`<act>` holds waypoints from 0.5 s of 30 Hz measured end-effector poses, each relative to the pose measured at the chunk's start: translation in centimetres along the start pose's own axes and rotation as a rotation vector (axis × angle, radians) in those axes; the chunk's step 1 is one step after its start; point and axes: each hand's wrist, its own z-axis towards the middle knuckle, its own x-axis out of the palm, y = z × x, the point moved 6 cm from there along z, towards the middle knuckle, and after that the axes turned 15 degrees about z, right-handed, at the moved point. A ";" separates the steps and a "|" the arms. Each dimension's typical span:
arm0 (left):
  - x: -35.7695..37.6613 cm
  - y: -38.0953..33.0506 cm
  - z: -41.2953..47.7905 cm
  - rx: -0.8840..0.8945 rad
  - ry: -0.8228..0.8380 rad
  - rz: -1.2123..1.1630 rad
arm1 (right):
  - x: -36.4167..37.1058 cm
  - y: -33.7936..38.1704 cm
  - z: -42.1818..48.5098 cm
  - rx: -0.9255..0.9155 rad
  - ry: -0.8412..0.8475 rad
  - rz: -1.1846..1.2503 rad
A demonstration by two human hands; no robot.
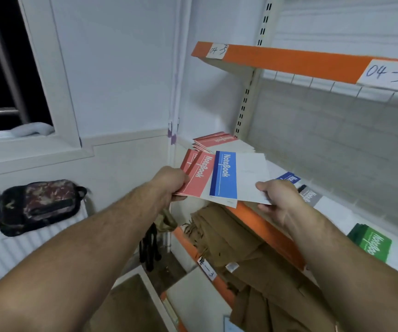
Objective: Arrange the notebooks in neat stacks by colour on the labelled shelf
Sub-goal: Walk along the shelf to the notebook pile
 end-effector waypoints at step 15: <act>2.1 -9.8 17.6 0.113 0.132 0.202 | 4.2 4.0 14.5 -0.049 -0.116 0.043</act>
